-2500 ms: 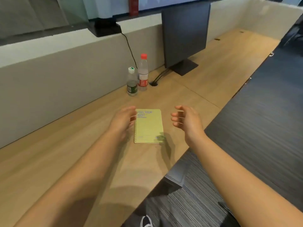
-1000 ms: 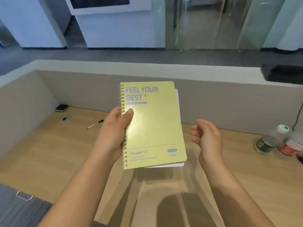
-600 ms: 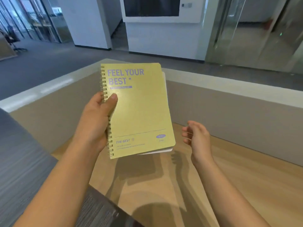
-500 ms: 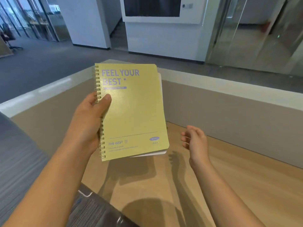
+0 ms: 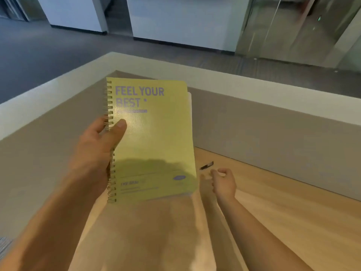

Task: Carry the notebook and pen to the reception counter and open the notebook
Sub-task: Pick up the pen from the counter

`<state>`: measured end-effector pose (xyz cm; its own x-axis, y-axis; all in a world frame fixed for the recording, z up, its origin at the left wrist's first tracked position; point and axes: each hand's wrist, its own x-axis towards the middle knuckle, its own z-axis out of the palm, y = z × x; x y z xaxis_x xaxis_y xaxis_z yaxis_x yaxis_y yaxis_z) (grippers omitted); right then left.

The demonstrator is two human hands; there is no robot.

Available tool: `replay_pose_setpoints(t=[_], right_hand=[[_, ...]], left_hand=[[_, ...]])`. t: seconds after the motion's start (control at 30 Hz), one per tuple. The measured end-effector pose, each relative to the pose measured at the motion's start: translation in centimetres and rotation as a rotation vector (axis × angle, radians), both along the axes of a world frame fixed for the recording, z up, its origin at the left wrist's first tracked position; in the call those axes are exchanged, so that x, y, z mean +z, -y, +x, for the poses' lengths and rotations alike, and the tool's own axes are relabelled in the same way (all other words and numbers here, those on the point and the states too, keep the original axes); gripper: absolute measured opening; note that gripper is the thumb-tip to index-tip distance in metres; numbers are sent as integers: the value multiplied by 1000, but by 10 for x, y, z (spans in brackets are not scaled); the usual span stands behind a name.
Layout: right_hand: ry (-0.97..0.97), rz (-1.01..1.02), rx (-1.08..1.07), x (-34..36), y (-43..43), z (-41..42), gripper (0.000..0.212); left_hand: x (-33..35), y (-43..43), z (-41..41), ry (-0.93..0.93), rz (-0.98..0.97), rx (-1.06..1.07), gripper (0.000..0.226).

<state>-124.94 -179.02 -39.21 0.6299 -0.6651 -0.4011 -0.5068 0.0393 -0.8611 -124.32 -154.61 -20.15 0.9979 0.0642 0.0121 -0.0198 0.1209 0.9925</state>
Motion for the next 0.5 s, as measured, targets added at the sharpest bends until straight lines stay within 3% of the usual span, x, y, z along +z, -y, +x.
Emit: replay_pose_setpoints(t=[0.27, 0.5], right_hand=[[-384, -192, 123, -54, 1, 82, 31], [-521, -236, 115, -76, -6, 107, 11]], left_hand=[[-58, 13, 90, -30, -56, -77, 25], [-86, 8, 124, -41, -101, -173, 22]])
